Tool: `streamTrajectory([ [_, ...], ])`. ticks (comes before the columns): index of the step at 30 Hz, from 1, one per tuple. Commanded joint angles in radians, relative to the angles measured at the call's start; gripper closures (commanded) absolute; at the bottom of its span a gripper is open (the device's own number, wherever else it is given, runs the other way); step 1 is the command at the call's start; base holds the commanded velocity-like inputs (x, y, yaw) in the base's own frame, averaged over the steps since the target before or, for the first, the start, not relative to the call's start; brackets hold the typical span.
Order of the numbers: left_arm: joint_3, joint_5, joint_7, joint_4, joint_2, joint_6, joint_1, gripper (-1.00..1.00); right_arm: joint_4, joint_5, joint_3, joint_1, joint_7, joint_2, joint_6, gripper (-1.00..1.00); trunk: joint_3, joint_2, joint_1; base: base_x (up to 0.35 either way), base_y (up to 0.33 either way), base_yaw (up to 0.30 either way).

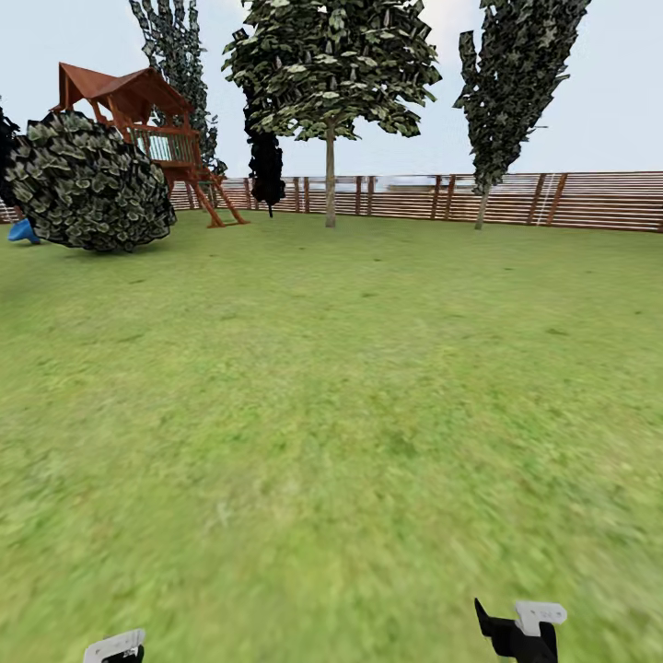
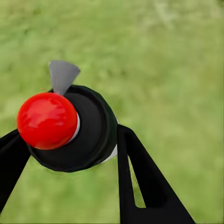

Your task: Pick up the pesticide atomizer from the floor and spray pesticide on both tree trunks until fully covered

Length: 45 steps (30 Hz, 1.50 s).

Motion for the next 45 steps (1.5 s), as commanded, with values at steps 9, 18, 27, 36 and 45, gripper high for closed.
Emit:
streamTrajectory([
  [9, 0.008, 0.005, -0.010, 0.001, 0.002, -0.002, -0.001, 1.00, -0.001, 0.005, -0.008, -0.001, 0.008, 0.001, -0.003, -1.00, -0.001, 0.000, 0.000, 0.331, 0.003, 0.000],
  [18, 0.009, 0.005, -0.010, 0.001, 0.003, -0.002, -0.001, 1.00, -0.001, 0.005, -0.009, -0.001, 0.008, 0.001, -0.002, -1.00, -0.001, 0.000, 0.000, 0.335, 0.000, 0.000],
  [27, 0.010, 0.006, -0.004, 0.002, 0.006, -0.002, 0.000, 1.00, -0.002, 0.005, -0.010, -0.001, 0.008, 0.000, -0.002, -1.00, -0.001, 0.000, 0.000, 0.337, 0.000, 0.000],
  [36, 0.017, 0.006, 0.038, -0.001, 0.007, -0.003, 0.012, 1.00, 0.004, 0.004, -0.010, 0.003, 0.009, -0.035, -0.001, -1.00, -0.001, 0.000, 0.000, 0.338, 0.000, 0.000],
  [45, 0.019, 0.006, 0.037, -0.001, 0.009, -0.003, 0.019, 1.00, -0.001, 0.003, -0.013, 0.003, 0.009, -0.039, -0.001, -1.00, -0.001, 0.000, 0.000, 0.339, 0.000, 0.000],
])
